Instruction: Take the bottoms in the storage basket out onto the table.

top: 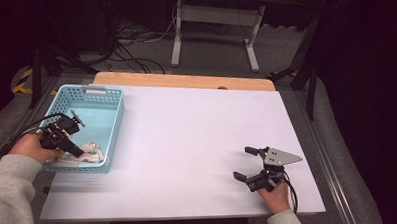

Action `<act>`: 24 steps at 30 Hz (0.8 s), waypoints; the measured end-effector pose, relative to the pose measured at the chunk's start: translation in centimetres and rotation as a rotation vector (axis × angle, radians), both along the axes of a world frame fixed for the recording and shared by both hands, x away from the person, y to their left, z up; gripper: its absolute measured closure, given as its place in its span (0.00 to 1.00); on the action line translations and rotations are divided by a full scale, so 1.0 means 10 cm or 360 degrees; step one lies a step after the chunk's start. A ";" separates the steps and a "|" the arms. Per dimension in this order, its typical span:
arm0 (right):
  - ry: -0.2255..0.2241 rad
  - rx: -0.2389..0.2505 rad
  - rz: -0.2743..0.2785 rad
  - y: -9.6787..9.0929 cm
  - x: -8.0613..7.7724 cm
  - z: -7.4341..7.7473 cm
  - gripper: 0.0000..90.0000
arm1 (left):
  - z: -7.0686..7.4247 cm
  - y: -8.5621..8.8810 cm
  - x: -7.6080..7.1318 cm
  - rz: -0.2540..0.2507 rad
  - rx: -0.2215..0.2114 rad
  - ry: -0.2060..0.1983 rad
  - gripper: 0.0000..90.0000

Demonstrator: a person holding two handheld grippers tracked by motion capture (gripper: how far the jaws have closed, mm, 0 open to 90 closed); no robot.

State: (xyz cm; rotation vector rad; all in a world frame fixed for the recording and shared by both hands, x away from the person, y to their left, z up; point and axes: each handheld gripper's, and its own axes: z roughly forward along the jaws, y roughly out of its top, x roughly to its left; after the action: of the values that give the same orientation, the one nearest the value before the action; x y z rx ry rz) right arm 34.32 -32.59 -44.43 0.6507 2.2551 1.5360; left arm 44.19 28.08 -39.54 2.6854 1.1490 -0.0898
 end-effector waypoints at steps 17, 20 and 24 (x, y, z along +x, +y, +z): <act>0.0001 -0.0001 -0.0005 0.00 0.00 0.00 0.01 | 0.32 0.29 -0.17 0.0217 -0.0229 -0.0426 0.94; 0.0002 -0.0003 -0.0006 0.00 0.00 0.00 0.01 | 0.35 0.34 -0.20 0.0268 -0.0306 -0.0498 0.94; 0.0003 -0.0004 -0.0007 0.00 0.00 0.00 0.01 | 0.37 0.41 -0.25 0.0328 -0.0401 -0.0588 0.94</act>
State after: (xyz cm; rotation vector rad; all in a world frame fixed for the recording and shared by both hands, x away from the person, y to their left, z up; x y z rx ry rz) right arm 34.34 -32.57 -44.45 0.6562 2.2551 1.5312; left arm 41.71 32.18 -35.79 2.2303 1.1932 0.2658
